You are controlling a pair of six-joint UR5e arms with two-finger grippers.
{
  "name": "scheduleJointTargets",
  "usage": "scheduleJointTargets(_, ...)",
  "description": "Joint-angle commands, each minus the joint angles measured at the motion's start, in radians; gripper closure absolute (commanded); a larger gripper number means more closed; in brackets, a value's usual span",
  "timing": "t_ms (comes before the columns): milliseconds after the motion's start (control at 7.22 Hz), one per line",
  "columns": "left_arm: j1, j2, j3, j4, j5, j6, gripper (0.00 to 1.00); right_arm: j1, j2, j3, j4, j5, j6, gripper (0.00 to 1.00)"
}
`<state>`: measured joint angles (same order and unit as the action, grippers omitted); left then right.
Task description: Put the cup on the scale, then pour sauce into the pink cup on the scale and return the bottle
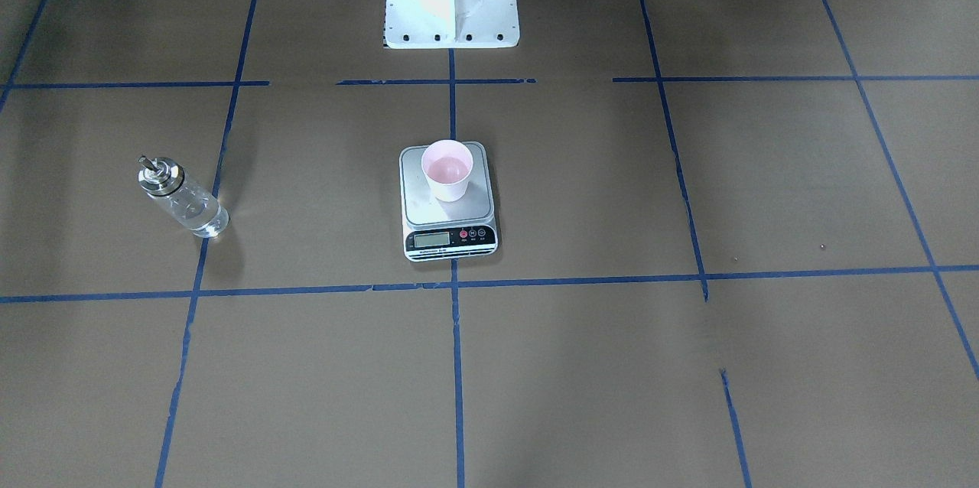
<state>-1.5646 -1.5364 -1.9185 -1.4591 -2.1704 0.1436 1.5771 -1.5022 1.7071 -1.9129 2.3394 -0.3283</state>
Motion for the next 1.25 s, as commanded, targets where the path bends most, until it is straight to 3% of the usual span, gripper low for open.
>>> scheduleJointTargets(0,0.000,0.033,0.041,0.013,-0.002,0.001,0.00,0.001,-0.087,-0.047,0.234,0.004,0.050,0.00)
scheduleJointTargets(139,0.000,0.047,0.079,0.009,-0.003,0.002,0.00,0.001,-0.090,-0.041,0.247,0.009,0.143,0.00)
scheduleJointTargets(554,0.000,0.047,0.212,-0.027,-0.121,0.095,0.00,0.001,-0.085,-0.040,0.249,0.012,0.155,0.00)
scheduleJointTargets(1108,0.002,0.042,0.243,-0.050,-0.167,0.085,0.00,0.001,-0.089,-0.040,0.247,0.049,0.153,0.00)
